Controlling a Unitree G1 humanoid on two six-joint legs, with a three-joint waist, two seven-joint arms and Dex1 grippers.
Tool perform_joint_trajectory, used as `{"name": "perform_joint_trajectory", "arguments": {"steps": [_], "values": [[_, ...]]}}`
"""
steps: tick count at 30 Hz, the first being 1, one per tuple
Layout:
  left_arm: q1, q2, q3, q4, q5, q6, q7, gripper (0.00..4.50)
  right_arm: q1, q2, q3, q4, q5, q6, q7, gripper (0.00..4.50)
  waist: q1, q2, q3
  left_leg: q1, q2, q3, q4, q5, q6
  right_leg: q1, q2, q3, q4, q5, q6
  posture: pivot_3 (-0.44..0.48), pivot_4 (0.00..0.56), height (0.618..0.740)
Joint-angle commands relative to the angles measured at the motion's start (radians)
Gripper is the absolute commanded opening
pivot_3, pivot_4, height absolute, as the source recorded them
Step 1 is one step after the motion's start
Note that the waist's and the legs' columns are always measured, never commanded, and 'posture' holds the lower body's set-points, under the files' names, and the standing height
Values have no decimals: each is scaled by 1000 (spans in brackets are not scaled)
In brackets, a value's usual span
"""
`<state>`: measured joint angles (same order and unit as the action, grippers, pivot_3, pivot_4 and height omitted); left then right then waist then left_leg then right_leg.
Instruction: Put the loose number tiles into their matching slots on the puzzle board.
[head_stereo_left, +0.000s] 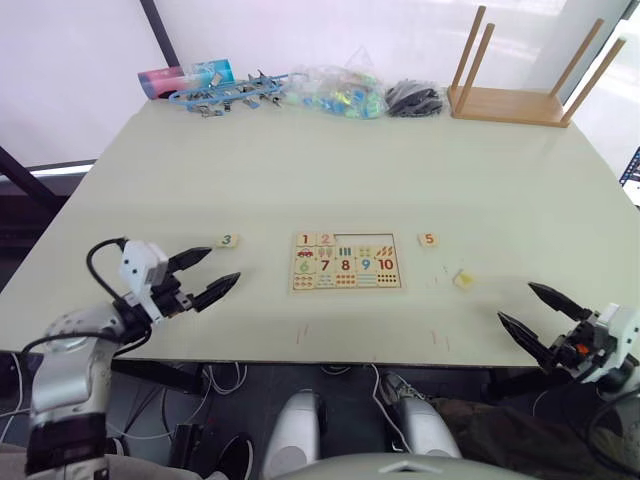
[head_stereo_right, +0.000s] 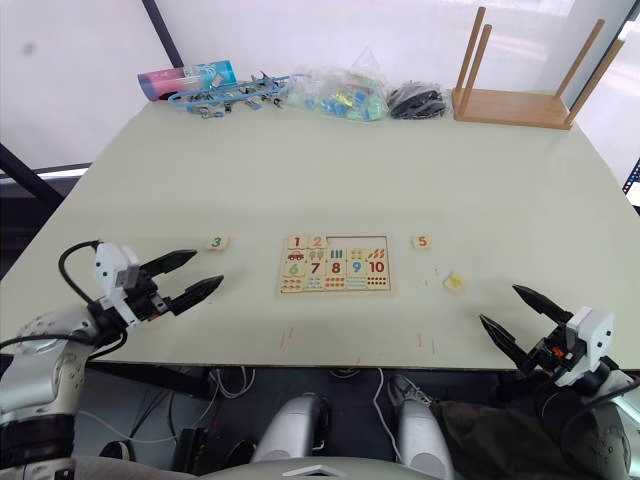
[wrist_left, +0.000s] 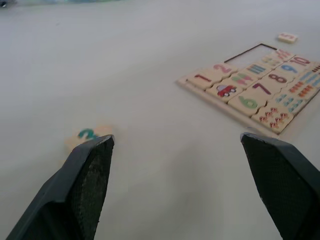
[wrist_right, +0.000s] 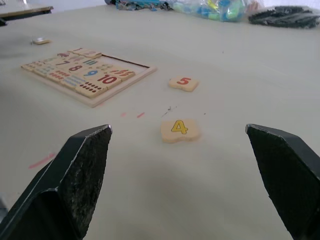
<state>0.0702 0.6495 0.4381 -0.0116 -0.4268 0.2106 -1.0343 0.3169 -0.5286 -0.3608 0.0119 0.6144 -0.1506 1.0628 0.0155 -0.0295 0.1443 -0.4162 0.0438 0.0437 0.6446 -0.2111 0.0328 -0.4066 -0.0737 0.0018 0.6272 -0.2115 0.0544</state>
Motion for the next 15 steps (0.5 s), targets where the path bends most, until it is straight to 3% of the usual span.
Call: {"name": "perform_joint_trajectory", "arguments": {"steps": [1,15], "values": [[64,5,71,-74,-44,2,35,4410,1,-2,-50,-13,11,-16,-10,4500,-2,0,0,0,0,0,0,0,0,0,0,0,0,0,0,0,150,740],[177,7,117,-78,-61,-48,80,4410,3,-7,-46,31,-86,-57,-50,4500,-3,1,-1,0,0,3,-2,-2,-4,-3,1,3,0,-1,1,0,150,740]]}}
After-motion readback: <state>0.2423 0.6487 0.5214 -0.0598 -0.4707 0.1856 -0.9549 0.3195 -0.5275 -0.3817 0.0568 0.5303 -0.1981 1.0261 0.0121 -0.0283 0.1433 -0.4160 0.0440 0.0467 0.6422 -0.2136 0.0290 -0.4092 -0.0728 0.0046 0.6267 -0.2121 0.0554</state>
